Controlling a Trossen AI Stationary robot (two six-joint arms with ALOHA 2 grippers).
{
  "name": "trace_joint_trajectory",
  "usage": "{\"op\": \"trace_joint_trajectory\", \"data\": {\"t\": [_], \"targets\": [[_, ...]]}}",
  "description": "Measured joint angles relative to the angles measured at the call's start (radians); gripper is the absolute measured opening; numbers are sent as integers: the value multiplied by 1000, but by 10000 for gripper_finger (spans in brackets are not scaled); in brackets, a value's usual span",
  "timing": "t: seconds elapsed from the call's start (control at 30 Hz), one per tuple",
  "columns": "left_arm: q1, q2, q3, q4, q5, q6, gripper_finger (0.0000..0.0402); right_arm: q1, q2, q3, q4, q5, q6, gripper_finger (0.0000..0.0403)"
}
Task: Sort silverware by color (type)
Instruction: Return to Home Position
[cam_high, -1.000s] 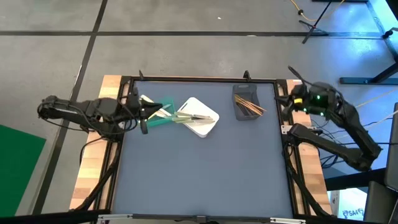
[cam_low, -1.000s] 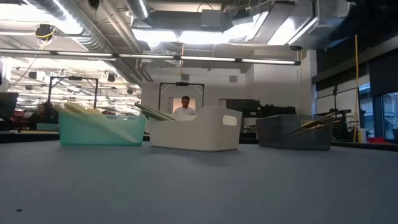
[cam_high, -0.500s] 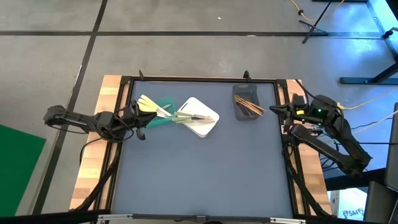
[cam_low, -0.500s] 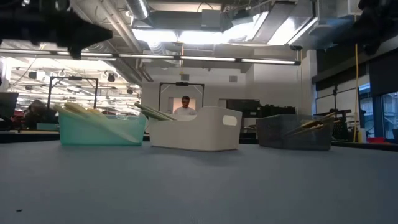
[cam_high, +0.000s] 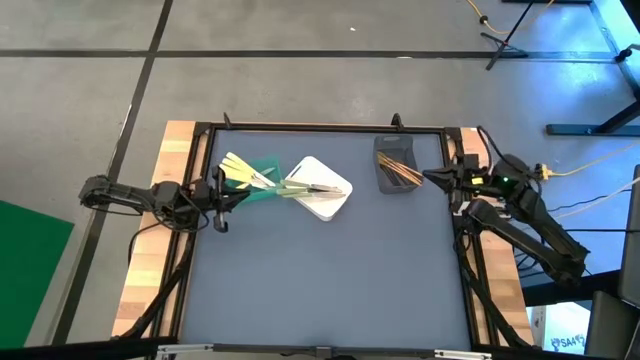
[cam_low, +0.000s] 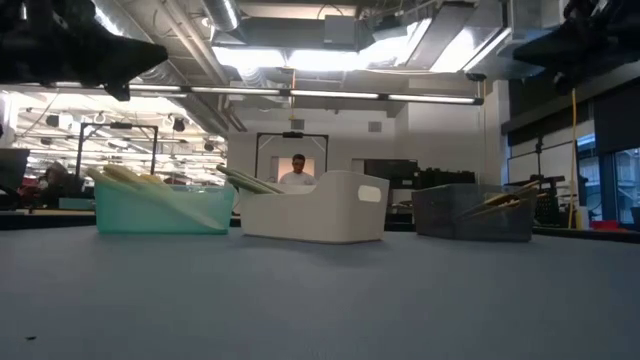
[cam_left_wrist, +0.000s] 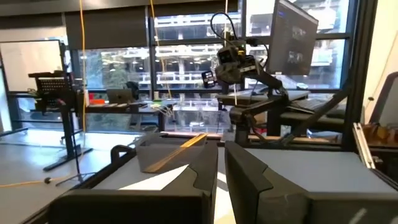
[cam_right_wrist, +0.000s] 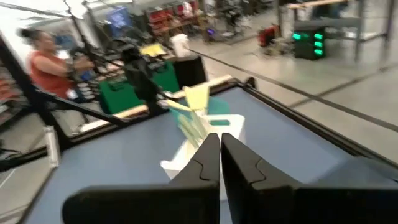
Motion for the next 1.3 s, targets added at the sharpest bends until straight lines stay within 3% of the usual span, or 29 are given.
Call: {"op": "trace_joint_trajectory", "data": {"t": [0.2,0.47,0.9,1.3], "targets": [[0,0,0,-70,-5,3,23,0,0,-112,219,-101,48,5],[1,0,0,-163,-20,-1,22,0,0,-235,422,-112,65,5],[27,1,0,-208,-50,97,22,0,1,-294,613,-127,145,5],[107,1,0,-213,0,94,22,0,3,-294,610,-108,139,5]]}}
